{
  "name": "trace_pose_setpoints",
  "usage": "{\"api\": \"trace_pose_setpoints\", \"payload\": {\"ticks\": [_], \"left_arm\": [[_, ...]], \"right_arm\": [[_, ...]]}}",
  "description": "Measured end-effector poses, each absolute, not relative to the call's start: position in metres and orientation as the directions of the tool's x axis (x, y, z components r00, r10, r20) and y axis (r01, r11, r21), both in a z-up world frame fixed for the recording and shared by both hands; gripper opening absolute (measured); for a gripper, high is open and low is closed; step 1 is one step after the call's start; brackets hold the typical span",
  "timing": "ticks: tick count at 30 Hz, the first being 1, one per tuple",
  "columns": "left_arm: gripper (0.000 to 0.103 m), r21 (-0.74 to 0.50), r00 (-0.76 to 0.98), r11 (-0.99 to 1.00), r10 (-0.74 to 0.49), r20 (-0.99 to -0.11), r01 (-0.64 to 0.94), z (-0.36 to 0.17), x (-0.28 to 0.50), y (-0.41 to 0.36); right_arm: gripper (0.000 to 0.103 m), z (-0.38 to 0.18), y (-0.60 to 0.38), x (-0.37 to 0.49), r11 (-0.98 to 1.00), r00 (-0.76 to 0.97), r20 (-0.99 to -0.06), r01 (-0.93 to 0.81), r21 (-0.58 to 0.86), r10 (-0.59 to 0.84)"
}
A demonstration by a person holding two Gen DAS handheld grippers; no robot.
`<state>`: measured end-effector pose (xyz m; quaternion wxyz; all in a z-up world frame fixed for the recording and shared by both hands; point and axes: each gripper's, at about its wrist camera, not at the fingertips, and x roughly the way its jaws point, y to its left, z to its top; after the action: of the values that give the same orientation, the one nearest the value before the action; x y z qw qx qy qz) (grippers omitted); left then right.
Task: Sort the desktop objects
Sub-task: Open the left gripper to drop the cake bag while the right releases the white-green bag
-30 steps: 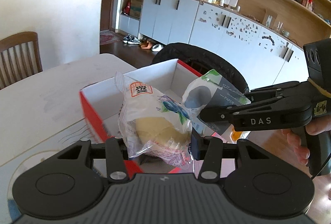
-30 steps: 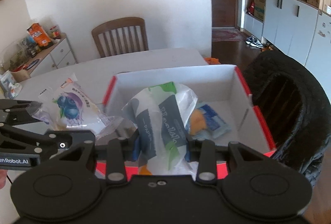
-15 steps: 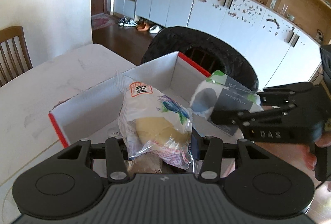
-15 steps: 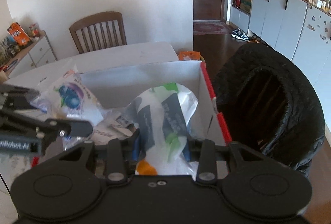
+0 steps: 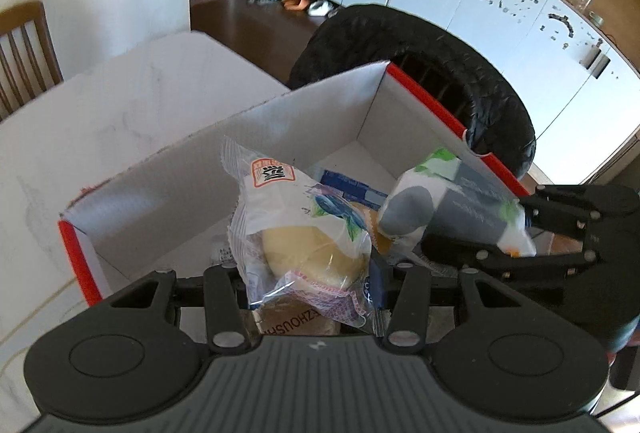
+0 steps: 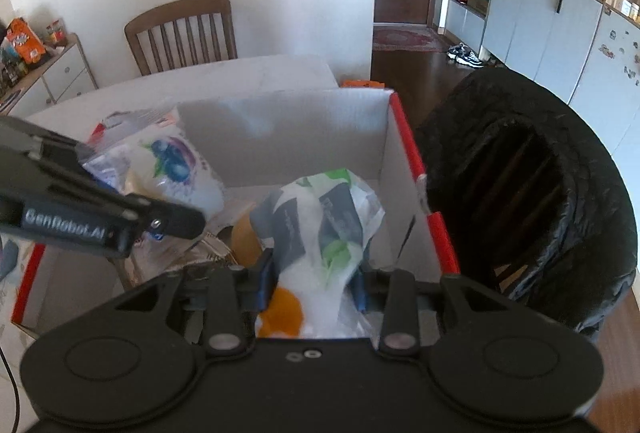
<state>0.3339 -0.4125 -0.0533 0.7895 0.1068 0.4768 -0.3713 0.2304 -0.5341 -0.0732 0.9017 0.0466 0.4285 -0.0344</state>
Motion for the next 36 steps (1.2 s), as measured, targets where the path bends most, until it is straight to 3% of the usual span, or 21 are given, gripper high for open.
{"api": "trace_pose_setpoints", "payload": {"ticks": [12, 17, 19, 20, 23, 26, 36], "left_arm": [[0.049, -0.248, 0.196, 0.726, -0.468, -0.862, 0.641, -0.07, 0.348, -0.409], [0.068, -0.231, 0.225, 0.732, -0.467, -0.855, 0.641, -0.068, 0.346, -0.405], [0.069, -0.231, 0.231, 0.735, -0.469, -0.853, 0.638, -0.067, 0.345, -0.403], [0.069, -0.234, 0.231, 0.735, -0.471, -0.851, 0.637, -0.067, 0.345, -0.401], [0.072, -0.229, 0.242, 0.736, -0.474, -0.847, 0.637, -0.065, 0.343, -0.398], [0.072, -0.215, 0.254, 0.726, -0.478, -0.841, 0.654, -0.062, 0.338, -0.396], [0.075, -0.205, 0.285, 0.719, -0.497, -0.819, 0.663, -0.048, 0.324, -0.383]], "right_arm": [[0.043, -0.082, -0.54, 0.234, 0.994, 0.624, -0.781, 0.091, 0.067, -0.005], [0.048, -0.083, -0.539, 0.233, 0.995, 0.632, -0.775, 0.089, 0.046, -0.02], [0.05, -0.083, -0.538, 0.232, 0.995, 0.633, -0.773, 0.09, 0.037, -0.028], [0.057, -0.083, -0.538, 0.232, 0.995, 0.634, -0.773, 0.089, 0.032, -0.032], [0.066, -0.082, -0.534, 0.23, 0.996, 0.642, -0.766, 0.082, 0.02, -0.037], [0.07, -0.078, -0.532, 0.23, 0.997, 0.645, -0.763, 0.077, 0.01, -0.043], [0.072, -0.061, -0.532, 0.216, 0.997, 0.675, -0.737, 0.072, 0.024, -0.031]]}}
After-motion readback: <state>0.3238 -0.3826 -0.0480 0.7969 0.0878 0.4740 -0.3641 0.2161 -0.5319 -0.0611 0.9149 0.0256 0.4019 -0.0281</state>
